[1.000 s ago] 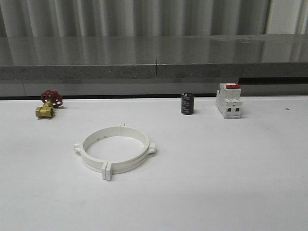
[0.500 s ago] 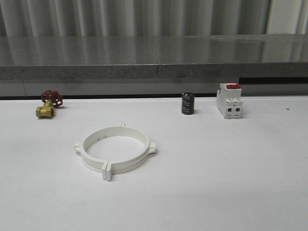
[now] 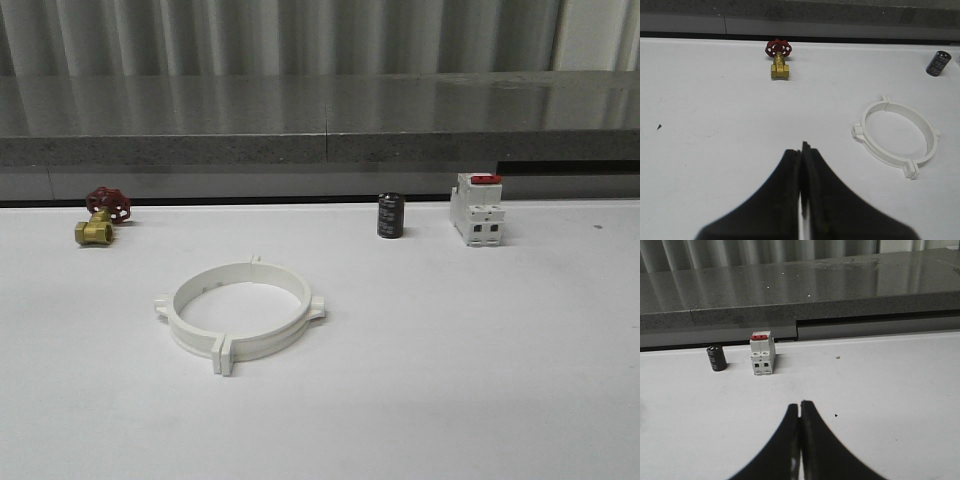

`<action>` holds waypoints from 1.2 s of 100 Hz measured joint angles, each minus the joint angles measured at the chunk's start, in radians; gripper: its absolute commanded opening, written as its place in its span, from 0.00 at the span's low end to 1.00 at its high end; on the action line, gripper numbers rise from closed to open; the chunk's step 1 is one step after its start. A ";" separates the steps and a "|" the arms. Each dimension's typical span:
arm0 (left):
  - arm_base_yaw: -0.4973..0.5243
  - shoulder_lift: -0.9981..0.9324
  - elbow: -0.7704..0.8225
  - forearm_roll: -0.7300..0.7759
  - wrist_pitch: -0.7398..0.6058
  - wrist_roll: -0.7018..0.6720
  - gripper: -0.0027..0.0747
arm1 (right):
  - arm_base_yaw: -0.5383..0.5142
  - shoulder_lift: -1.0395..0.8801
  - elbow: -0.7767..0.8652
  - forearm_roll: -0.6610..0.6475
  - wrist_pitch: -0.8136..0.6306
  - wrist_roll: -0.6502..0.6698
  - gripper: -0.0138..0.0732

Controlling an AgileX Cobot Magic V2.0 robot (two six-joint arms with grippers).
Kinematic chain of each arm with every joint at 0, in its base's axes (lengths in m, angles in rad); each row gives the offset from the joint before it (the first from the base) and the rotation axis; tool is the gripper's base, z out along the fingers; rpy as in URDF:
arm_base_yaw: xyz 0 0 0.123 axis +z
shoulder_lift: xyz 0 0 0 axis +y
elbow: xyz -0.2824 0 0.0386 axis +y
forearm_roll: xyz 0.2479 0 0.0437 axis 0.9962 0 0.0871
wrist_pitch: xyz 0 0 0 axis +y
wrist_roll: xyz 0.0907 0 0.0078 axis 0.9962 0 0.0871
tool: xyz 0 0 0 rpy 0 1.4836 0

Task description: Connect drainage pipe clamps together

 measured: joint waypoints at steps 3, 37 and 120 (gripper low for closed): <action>0.000 0.000 0.000 0.000 0.000 0.000 0.01 | 0.000 0.000 0.000 0.000 0.000 0.000 0.08; 0.000 0.000 0.000 0.000 0.000 0.000 0.01 | 0.000 0.000 0.000 0.000 0.000 0.002 0.08; -0.216 -0.311 0.315 0.608 -0.273 -0.580 0.01 | 0.000 0.000 0.000 -0.002 0.000 0.002 0.08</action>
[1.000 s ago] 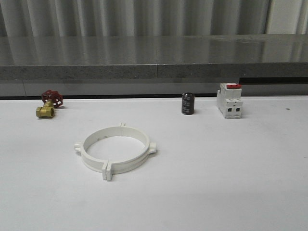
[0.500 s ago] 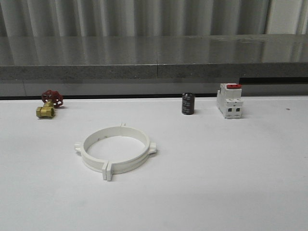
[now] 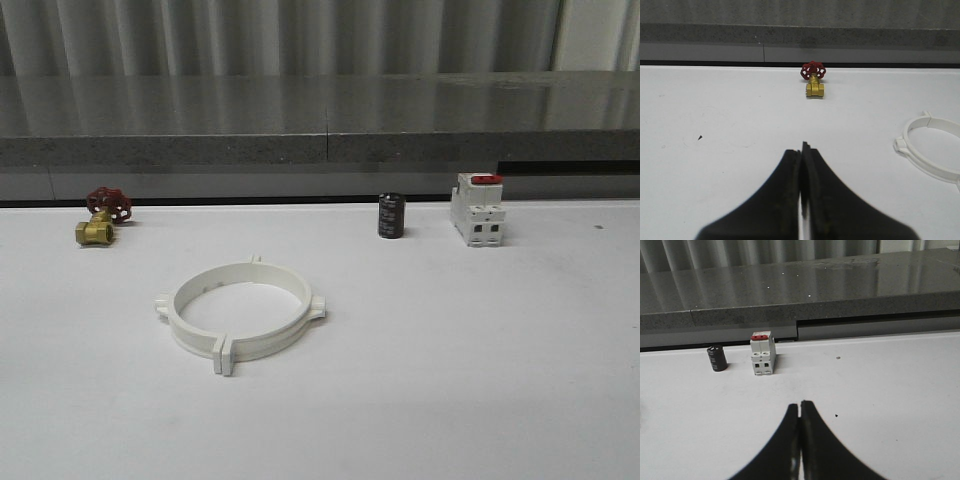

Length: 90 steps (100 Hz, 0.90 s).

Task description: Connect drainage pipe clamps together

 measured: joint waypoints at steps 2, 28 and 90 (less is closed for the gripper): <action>-0.002 -0.015 0.011 0.000 0.000 0.000 0.01 | 0.000 0.000 0.000 0.000 0.000 0.000 0.08; -0.039 -0.175 0.134 -0.023 -0.026 -0.007 0.01 | 0.000 0.000 0.000 0.000 0.000 0.002 0.08; -0.041 -0.175 0.151 0.003 -0.232 -0.008 0.01 | 0.000 0.000 0.000 0.000 0.000 0.002 0.08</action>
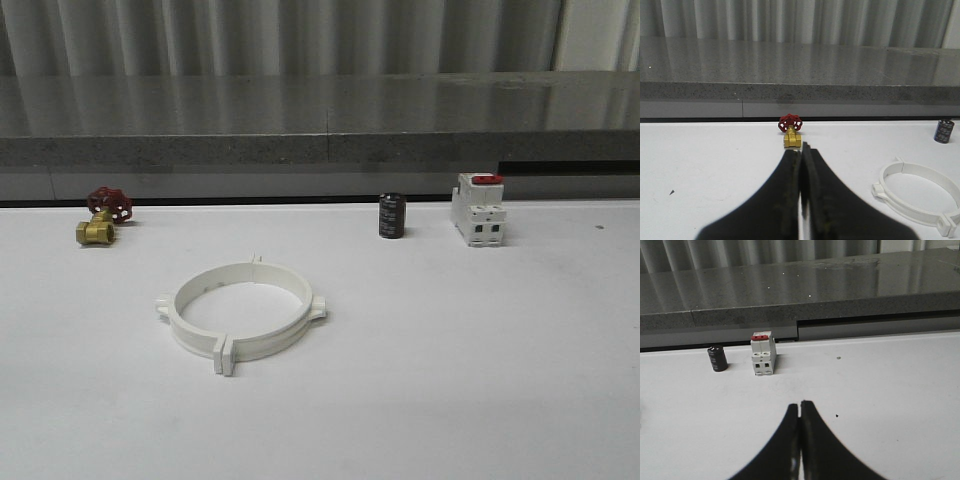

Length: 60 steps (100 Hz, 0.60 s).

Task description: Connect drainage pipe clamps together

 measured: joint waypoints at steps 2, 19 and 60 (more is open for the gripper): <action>0.000 0.000 0.000 0.005 0.000 0.000 0.01 | 0.000 0.000 0.000 0.000 0.000 0.000 0.08; 0.012 0.000 0.000 0.022 0.000 0.000 0.01 | 0.000 0.000 0.000 0.000 0.000 0.000 0.08; 0.025 0.000 0.000 0.022 0.000 0.000 0.01 | 0.000 0.000 0.000 0.000 0.000 0.000 0.08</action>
